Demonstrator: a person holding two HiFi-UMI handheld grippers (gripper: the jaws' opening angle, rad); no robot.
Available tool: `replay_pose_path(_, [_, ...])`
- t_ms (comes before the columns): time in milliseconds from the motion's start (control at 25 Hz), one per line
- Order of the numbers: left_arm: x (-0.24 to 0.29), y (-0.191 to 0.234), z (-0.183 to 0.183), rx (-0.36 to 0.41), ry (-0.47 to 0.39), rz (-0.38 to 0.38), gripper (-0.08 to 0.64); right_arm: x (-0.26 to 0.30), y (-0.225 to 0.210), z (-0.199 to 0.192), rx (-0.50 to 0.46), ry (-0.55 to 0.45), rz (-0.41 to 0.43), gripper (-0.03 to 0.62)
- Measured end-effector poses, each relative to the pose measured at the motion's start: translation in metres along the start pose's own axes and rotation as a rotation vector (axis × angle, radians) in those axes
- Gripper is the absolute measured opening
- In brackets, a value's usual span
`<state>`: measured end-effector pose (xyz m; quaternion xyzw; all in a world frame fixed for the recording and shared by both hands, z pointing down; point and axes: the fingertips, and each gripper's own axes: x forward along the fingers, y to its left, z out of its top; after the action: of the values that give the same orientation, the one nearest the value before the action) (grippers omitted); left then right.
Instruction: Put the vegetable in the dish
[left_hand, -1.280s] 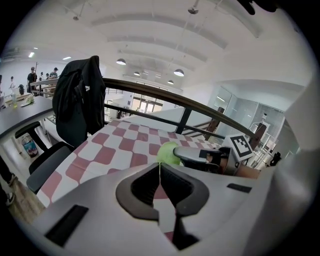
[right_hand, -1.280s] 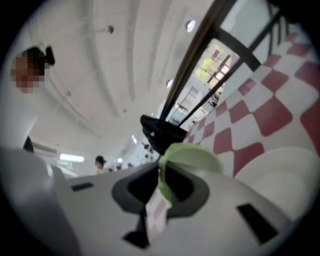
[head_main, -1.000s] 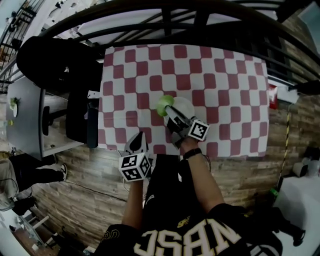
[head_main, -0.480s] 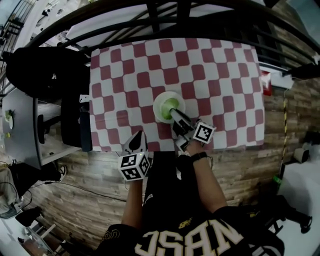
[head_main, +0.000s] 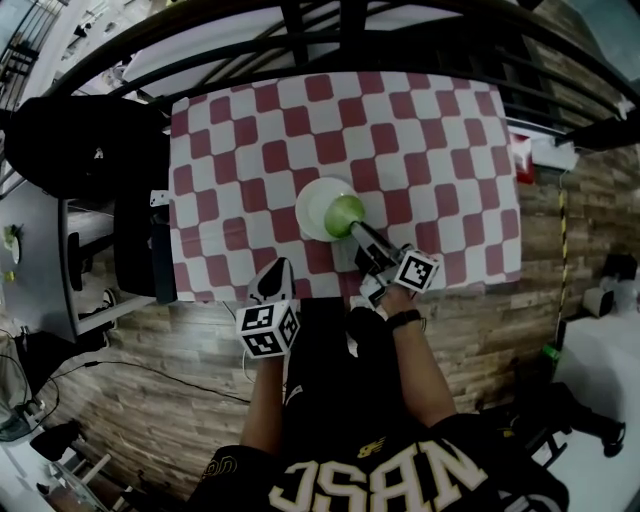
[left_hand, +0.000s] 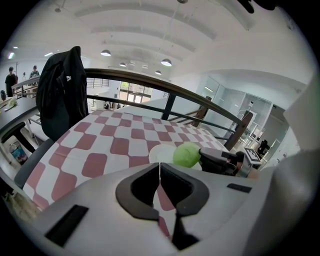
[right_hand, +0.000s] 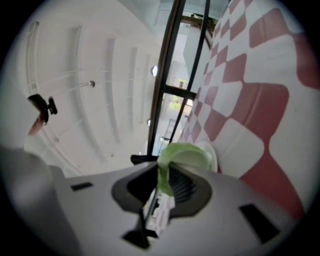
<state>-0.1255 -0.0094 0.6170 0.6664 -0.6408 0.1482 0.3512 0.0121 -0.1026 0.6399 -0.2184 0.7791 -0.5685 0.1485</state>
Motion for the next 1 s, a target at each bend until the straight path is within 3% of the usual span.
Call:
replay_pose_path(200, [0.014, -0.027, 0.009, 0.099, 0.004, -0.059, 0.028, -0.003, 0.0, -0.009, -0.041, 0.076, -0.057, 0.069])
replay_pose_path(360, [0.034, -0.049, 0.015, 0.15, 0.022, -0.151, 0.028, -0.014, -0.011, -0.027, -0.183, 0.198, -0.154, 0.071])
replay_pose_path(600, [0.067, -0.08, 0.035, 0.222, 0.018, -0.305, 0.032, -0.007, -0.017, -0.019, -0.141, 0.162, -0.168, 0.071])
replay_pose_path(760, [0.091, -0.103, 0.049, 0.277, 0.087, -0.43, 0.239, -0.003, -0.016, -0.02, -0.12, 0.153, -0.146, 0.071])
replay_pose_path(880, [0.108, -0.113, 0.052, 0.319, 0.159, -0.459, 0.277, -0.005, -0.017, -0.022, -0.118, 0.156, -0.142, 0.071])
replay_pose_path(1000, [0.125, -0.119, 0.039, 0.307, 0.274, -0.479, 0.333, -0.005, -0.015, -0.023, -0.118, 0.163, -0.134, 0.071])
